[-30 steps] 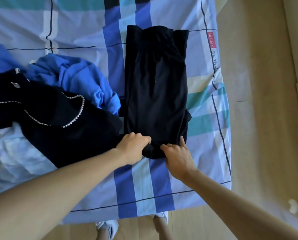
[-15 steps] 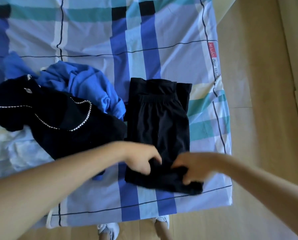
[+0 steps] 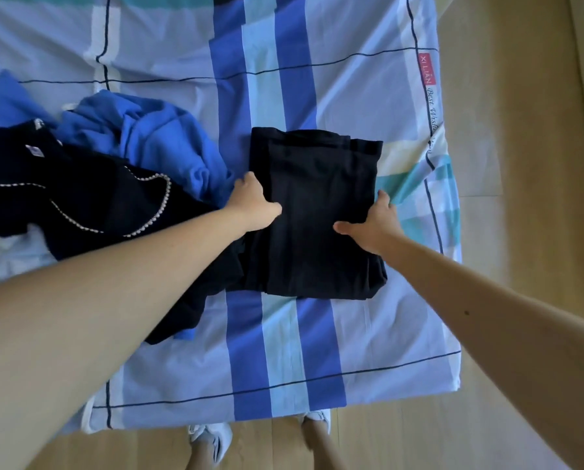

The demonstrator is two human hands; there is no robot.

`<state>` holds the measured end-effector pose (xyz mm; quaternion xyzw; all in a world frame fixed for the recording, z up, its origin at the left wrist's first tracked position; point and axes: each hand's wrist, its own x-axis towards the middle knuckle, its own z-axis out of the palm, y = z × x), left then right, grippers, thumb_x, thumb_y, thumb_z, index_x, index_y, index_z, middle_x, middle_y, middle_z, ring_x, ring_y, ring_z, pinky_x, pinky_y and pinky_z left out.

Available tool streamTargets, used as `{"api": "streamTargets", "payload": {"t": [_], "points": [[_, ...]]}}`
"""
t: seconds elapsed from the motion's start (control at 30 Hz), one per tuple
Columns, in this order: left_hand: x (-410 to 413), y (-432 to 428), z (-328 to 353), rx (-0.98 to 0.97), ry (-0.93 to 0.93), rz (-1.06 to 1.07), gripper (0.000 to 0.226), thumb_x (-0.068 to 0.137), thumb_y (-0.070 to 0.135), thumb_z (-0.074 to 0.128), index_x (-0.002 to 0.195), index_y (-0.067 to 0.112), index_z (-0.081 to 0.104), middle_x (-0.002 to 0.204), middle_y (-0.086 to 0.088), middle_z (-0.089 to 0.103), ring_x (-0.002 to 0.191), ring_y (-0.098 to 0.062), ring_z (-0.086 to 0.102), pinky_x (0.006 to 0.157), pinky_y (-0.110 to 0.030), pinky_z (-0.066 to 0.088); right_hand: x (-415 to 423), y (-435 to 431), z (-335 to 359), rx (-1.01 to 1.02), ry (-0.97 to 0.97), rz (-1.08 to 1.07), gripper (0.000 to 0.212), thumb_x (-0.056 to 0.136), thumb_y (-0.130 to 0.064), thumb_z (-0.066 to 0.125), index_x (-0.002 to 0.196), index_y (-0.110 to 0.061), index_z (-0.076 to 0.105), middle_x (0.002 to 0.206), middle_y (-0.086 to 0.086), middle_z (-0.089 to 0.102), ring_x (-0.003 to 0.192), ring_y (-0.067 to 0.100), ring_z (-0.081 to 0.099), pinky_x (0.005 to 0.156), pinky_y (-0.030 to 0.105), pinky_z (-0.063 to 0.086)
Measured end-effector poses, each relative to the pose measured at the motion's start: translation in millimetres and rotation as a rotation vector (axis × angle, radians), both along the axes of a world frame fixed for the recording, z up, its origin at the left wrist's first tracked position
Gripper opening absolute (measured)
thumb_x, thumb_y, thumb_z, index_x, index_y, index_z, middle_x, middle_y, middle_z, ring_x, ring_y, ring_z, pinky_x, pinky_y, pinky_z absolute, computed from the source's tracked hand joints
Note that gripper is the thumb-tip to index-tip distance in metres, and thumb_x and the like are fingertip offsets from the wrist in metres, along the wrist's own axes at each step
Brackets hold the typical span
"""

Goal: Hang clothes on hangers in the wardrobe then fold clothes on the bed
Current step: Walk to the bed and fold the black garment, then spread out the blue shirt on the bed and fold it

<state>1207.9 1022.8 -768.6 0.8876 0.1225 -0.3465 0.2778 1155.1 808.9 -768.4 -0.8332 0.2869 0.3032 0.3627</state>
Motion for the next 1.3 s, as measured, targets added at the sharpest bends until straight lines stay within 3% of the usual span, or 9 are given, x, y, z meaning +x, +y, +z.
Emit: {"api": "streamTargets", "payload": {"t": [0.23, 0.4, 0.53, 0.7, 0.83, 0.9, 1.0, 1.13, 1.3], "points": [[-24.0, -12.8, -26.5, -0.202, 0.141, 0.302, 0.111, 0.081, 0.029, 0.081, 0.158, 0.009, 0.004, 0.159, -0.007, 0.033, 0.143, -0.026, 0.036, 0.116, -0.036, 0.034, -16.7, 4.6, -16.1, 0.257, -0.169, -0.256, 0.099, 0.076, -0.016, 0.083, 0.153, -0.021, 0.021, 0.133, -0.005, 0.058, 0.119, 0.017, 0.057, 0.095, 0.027, 0.046], [-65.0, -31.0, -23.3, -0.368, 0.098, 0.175, 0.091, 0.084, 0.018, 0.078, 0.154, 0.021, 0.021, 0.146, 0.001, 0.048, 0.133, -0.021, 0.048, 0.115, -0.036, 0.037, -36.5, -17.2, 8.2, 0.295, -0.286, -0.121, 0.096, 0.077, 0.001, 0.076, 0.153, -0.025, 0.025, 0.13, -0.011, 0.053, 0.118, 0.005, 0.051, 0.098, 0.02, 0.041], [-106.8, -69.7, -6.9, -0.522, -0.006, 0.143, 0.091, 0.084, 0.013, 0.076, 0.155, 0.018, 0.019, 0.149, 0.001, 0.045, 0.136, -0.019, 0.045, 0.112, -0.027, 0.033, -75.0, -60.4, 29.4, 0.181, -0.364, -0.085, 0.103, 0.076, 0.0, 0.078, 0.156, -0.027, 0.019, 0.139, -0.014, 0.046, 0.12, -0.007, 0.044, 0.089, -0.003, 0.033], [-162.1, -102.6, -10.5, -0.408, 0.097, 0.182, 0.1, 0.086, 0.027, 0.075, 0.158, 0.024, 0.006, 0.152, -0.004, 0.043, 0.139, -0.025, 0.042, 0.113, -0.039, 0.038, -131.1, -101.7, 24.0, 0.047, -0.218, -0.025, 0.111, 0.081, -0.011, 0.08, 0.159, -0.028, 0.003, 0.158, -0.003, 0.033, 0.139, 0.011, 0.038, 0.107, 0.025, 0.033], [-183.9, -109.4, -6.7, -0.204, 0.105, 0.134, 0.111, 0.088, 0.027, 0.074, 0.159, 0.019, -0.01, 0.153, -0.012, 0.038, 0.136, -0.032, 0.045, 0.107, -0.039, 0.042, -149.5, -106.9, 8.3, -0.093, -0.117, 0.023, 0.117, 0.084, -0.022, 0.079, 0.158, -0.031, -0.011, 0.148, 0.009, 0.045, 0.126, 0.035, 0.052, 0.092, 0.037, 0.044], [-182.9, -108.4, -2.0, -0.015, -0.182, -0.016, 0.119, 0.08, 0.028, 0.08, 0.159, 0.015, -0.008, 0.153, -0.013, 0.032, 0.136, -0.034, 0.043, 0.105, -0.043, 0.046, -150.5, -99.5, 5.7, -0.279, -0.239, 0.092, 0.117, 0.081, -0.024, 0.08, 0.158, -0.025, -0.008, 0.149, 0.011, 0.037, 0.127, 0.036, 0.048, 0.096, 0.043, 0.045], [-173.6, -108.3, -2.3, 0.087, -0.584, -0.485, 0.122, 0.074, 0.036, 0.083, 0.159, 0.014, -0.001, 0.163, -0.014, 0.015, 0.152, -0.036, 0.016, 0.118, -0.051, 0.029, -148.7, -81.4, 3.8, -0.472, -0.442, 0.32, 0.107, 0.076, -0.023, 0.079, 0.158, -0.016, 0.01, 0.153, 0.013, 0.029, 0.137, 0.033, 0.036, 0.108, 0.044, 0.036], [-157.0, -98.5, -19.6, 0.12, -0.369, -0.978, 0.111, 0.083, 0.057, 0.069, 0.161, 0.016, 0.002, 0.167, -0.008, -0.015, 0.153, -0.03, -0.018, 0.124, -0.056, 0.003, -148.3, -68.4, -10.6, -0.349, -0.343, 0.572, 0.084, 0.08, -0.029, 0.077, 0.152, -0.018, 0.037, 0.157, 0.007, 0.032, 0.143, 0.029, 0.033, 0.114, 0.046, 0.034], [-134.6, -50.8, -23.9, 0.06, -0.526, -0.909, 0.086, 0.093, 0.046, 0.058, 0.16, 0.017, 0.014, 0.169, -0.009, 0.001, 0.155, -0.03, -0.006, 0.125, -0.052, 0.005, -134.0, -57.8, -3.9, -0.295, -0.323, 0.447, 0.07, 0.084, -0.024, 0.075, 0.146, -0.013, 0.045, 0.149, 0.006, 0.04, 0.134, 0.032, 0.042, 0.111, 0.044, 0.038]]}}
